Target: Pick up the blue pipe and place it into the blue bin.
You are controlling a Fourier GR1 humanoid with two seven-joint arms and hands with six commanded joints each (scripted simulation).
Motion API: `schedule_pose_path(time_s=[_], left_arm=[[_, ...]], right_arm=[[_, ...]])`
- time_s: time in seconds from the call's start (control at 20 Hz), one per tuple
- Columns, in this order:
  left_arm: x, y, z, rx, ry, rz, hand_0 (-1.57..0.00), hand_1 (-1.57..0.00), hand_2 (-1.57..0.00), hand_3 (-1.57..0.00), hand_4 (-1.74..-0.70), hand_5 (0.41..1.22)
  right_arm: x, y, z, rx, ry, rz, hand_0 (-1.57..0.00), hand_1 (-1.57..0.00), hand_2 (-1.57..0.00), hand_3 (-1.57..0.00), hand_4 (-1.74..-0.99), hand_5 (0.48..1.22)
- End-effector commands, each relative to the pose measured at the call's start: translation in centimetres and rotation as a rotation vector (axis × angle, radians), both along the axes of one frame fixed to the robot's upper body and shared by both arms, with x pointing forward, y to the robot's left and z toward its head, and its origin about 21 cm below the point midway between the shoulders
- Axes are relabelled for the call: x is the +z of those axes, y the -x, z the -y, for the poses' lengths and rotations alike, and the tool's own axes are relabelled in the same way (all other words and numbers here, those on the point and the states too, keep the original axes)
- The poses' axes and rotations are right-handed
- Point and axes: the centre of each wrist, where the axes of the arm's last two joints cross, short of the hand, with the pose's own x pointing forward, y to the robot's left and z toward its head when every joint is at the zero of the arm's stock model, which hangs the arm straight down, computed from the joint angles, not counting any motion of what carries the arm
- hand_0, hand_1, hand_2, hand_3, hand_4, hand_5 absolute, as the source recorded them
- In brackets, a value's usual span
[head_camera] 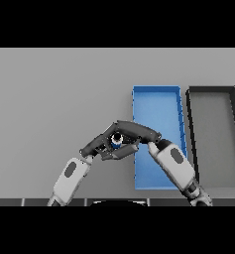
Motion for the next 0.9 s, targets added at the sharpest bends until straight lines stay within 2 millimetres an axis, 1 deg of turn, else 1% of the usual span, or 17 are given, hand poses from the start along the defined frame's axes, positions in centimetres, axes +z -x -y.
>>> schedule_pose_path(time_s=[0.0, 0.05, 0.1, 0.15, 0.2, 0.25, 0.35, 0.45, 0.5, 0.55, 0.6, 0.65, 0.7, 0.75, 0.8, 0.85], left_arm=[[0.2, 0.0, -0.1, -0.005, -0.001, 0.007, -1.57, -1.57, -1.56, -1.33, -1.70, 1.221], [-0.2, 0.3, 0.3, -0.012, 0.019, 0.012, -1.57, -1.57, -1.56, -1.32, -1.71, 1.221], [-0.1, 0.4, 0.2, -0.016, 0.025, 0.019, -1.57, -1.57, -1.55, -1.37, -1.72, 1.221], [0.0, 0.2, 0.5, -0.016, 0.032, 0.028, -1.57, -1.57, -1.54, -1.41, -1.72, 1.221], [-0.1, 0.1, 0.5, -0.017, 0.028, 0.037, -1.57, -1.57, -1.55, -1.40, -1.73, 1.221], [-0.1, 0.3, 0.5, -0.015, 0.026, 0.039, -1.57, -1.57, -1.55, -1.42, -1.73, 1.221], [0.2, 0.2, 0.4, -0.006, 0.017, 0.037, -1.57, -1.57, -1.56, -1.44, -1.73, 1.221], [-0.1, 0.4, 0.4, 0.000, 0.023, 0.030, -1.57, -1.57, -1.56, -1.42, -1.73, 1.221], [0.1, 0.4, 0.4, 0.006, 0.021, 0.032, -1.57, -1.57, -1.56, -1.43, -1.73, 1.221], [0.1, 0.5, 0.2, 0.007, 0.028, 0.053, -1.57, -1.57, -1.57, -1.26, -1.73, 1.221], [0.1, 0.4, 0.0, 0.011, 0.014, 0.064, -1.45, -1.37, -1.34, -1.05, -1.63, 1.221], [0.3, 0.2, -0.3, 0.005, -0.007, 0.064, -1.18, -1.09, -1.07, -0.84, -1.51, 1.221], [0.1, 0.1, -0.4, -0.007, -0.023, 0.077, -0.94, -0.88, -0.85, -0.67, -1.41, 1.221], [0.1, 0.0, -0.4, -0.022, -0.049, 0.074, -0.75, -0.70, -0.68, -0.54, -1.32, 1.221], [-0.1, 0.2, -0.4, -0.041, -0.055, 0.071, -0.60, -0.56, -0.55, -0.43, -1.25, 1.221], [0.1, 0.0, -0.5, -0.044, -0.075, 0.061, -0.48, -0.45, -0.44, -0.34, -1.19, 1.148]], right_arm=[[0.0, 0.3, -0.1, 0.005, -0.018, 0.004, -1.32, -1.33, -1.33, -1.23, -1.481, 0.869], [0.1, 0.4, -0.5, 0.006, -0.021, 0.012, -1.37, -1.38, -1.38, -1.29, -1.475, 0.940], [-0.2, 0.8, -0.8, 0.022, -0.037, 0.044, -1.41, -1.42, -1.42, -1.35, -1.474, 0.996], [-0.1, 1.1, -0.8, 0.025, -0.044, 0.060, -1.44, -1.45, -1.45, -1.39, -1.477, 1.041], [-0.1, 1.3, -0.8, 0.022, -0.032, 0.067, -1.47, -1.47, -1.47, -1.43, -1.481, 1.077], [-0.2, 1.1, -0.5, 0.019, -0.039, 0.064, -1.49, -1.49, -1.49, -1.46, -1.485, 1.106], [-0.4, 1.3, -0.6, 0.015, -0.074, 0.002, -1.52, -1.52, -1.52, -1.50, -1.490, 1.147], [-0.6, 1.4, -0.7, 0.011, -0.073, -0.029, -1.54, -1.54, -1.54, -1.52, -1.493, 1.174], [-0.6, 1.4, -0.6, 0.011, -0.091, -0.032, -1.54, -1.55, -1.55, -1.53, -1.494, 1.183], [-0.5, 1.6, -0.5, 0.012, -0.104, -0.035, -1.55, -1.55, -1.55, -1.54, -1.495, 1.191], [-0.3, 1.4, -0.8, -0.004, -0.092, -0.031, -1.55, -1.55, -1.55, -1.55, -1.496, 1.197], [-0.2, 1.4, -0.7, -0.013, -0.100, -0.025, -1.56, -1.56, -1.56, -1.55, -1.496, 1.202], [-0.1, 1.3, -1.1, -0.022, -0.089, -0.028, -1.56, -1.56, -1.56, -1.56, -1.497, 1.206], [-0.2, 1.2, -0.9, -0.029, -0.088, -0.028, -1.56, -1.56, -1.56, -1.56, -1.497, 1.209], [-0.2, 1.2, -0.9, -0.021, -0.077, -0.029, -1.56, -1.56, -1.56, -1.56, -1.498, 1.211], [-0.4, 1.3, -0.7, -0.024, -0.092, -0.024, -1.57, -1.57, -1.57, -1.56, -1.498, 1.213]])
